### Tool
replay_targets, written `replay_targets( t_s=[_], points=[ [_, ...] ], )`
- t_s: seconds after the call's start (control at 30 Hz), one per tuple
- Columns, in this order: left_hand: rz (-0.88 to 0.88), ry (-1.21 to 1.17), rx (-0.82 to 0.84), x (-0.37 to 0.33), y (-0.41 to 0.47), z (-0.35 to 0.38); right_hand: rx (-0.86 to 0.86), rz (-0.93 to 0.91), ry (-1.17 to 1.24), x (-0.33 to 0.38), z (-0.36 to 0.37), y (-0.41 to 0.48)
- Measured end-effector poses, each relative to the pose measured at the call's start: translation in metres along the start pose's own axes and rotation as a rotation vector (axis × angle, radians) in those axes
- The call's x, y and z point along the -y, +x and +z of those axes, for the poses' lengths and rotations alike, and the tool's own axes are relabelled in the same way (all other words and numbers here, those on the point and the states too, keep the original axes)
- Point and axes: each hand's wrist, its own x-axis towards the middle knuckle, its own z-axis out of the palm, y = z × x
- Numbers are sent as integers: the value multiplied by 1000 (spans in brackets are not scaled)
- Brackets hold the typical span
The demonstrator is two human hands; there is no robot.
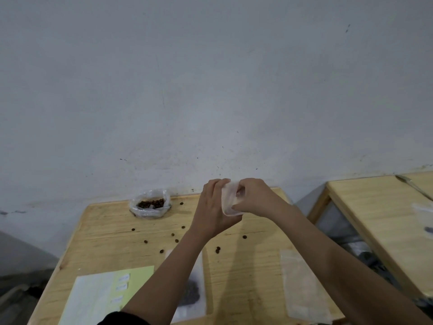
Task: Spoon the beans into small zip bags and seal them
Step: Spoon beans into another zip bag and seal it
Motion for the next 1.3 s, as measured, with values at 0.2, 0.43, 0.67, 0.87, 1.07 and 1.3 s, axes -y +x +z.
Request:
replay_targets(
  t_s=[0.2, 0.43, 0.67, 0.87, 1.07, 1.3],
  points=[
    [-86, -43, 14, 12, -8, -10, 20, -56, -116, 11, 11, 6],
    [-241, -160, 99, 30, -18, -25, 68, -190, -120, 31, 18, 16],
    [-275, -195, 124, 71, -22, -58, 77, -171, -96, 63, 48, 46],
    [-484, -190, 339, 135, -21, -115, 116, -66, 237, 101, 75, 88],
    [-549, 18, 563, 218, -41, -165, 37, 28, 232, 102, 119, 132],
    [-662, 33, 764, 280, -83, -160, 142, 239, 115, 74, 203, 150]
  ],
)
